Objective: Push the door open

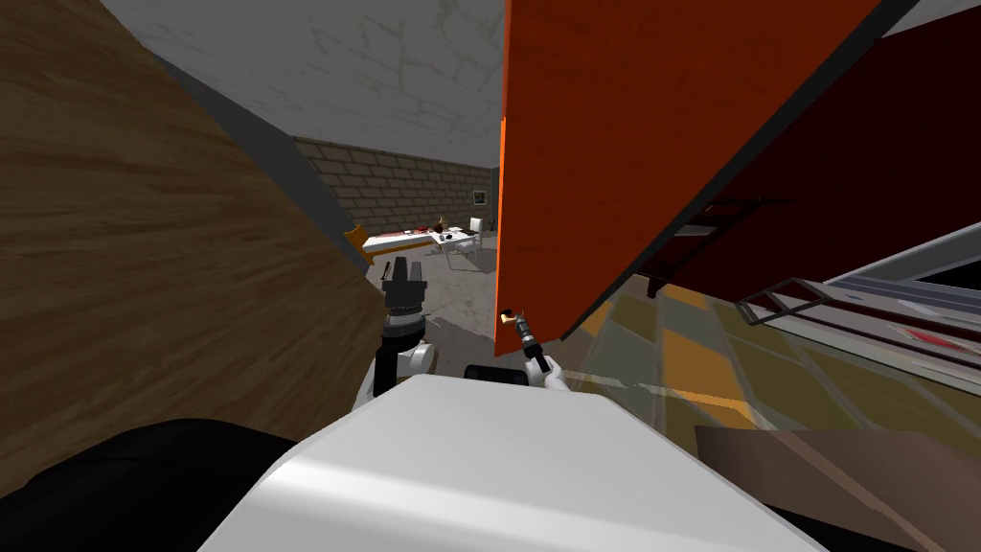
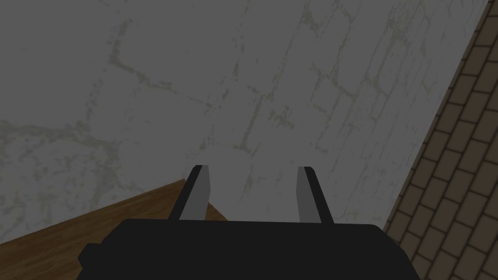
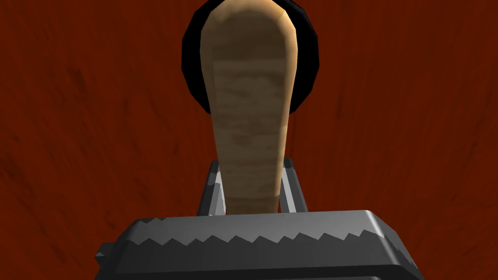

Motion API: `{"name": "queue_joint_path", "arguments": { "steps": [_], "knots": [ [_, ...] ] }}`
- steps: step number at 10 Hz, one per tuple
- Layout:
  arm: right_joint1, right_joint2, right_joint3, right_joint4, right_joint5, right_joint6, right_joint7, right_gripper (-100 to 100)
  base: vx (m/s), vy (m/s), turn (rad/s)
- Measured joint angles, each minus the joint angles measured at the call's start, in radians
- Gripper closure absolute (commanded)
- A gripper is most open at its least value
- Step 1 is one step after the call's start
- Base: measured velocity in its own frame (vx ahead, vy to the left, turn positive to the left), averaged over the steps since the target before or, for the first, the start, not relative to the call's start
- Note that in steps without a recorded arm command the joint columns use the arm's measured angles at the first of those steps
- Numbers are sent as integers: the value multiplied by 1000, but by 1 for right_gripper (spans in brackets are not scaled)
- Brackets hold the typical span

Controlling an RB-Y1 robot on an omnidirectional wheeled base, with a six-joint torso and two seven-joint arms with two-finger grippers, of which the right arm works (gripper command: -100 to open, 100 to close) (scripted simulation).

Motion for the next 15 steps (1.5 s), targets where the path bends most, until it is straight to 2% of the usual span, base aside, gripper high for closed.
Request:
{"name": "queue_joint_path", "arguments": {
  "steps": [3,5,7,8,11,12,13,14,15],
  "knots": [
    [4,5,-36,-12,-16,9,16,100,122,167,-65],
    [-3,9,-62,3,-28,3,25,100,109,93,-45],
    [-7,4,-70,14,-31,-3,28,100,156,56,-68],
    [2,-1,-72,12,-32,-1,31,100,200,92,-94],
    [-3,-11,-94,21,-43,0,48,100,250,59,-111],
    [25,-18,-98,-27,-44,18,53,100,179,50,-64],
    [19,-17,-105,-32,-47,24,60,100,62,31,23],
    [3,-17,-110,-14,-49,12,63,100,116,79,-125],
    [-17,-21,-122,24,-56,-7,66,100,218,105,-208]
  ]
}}
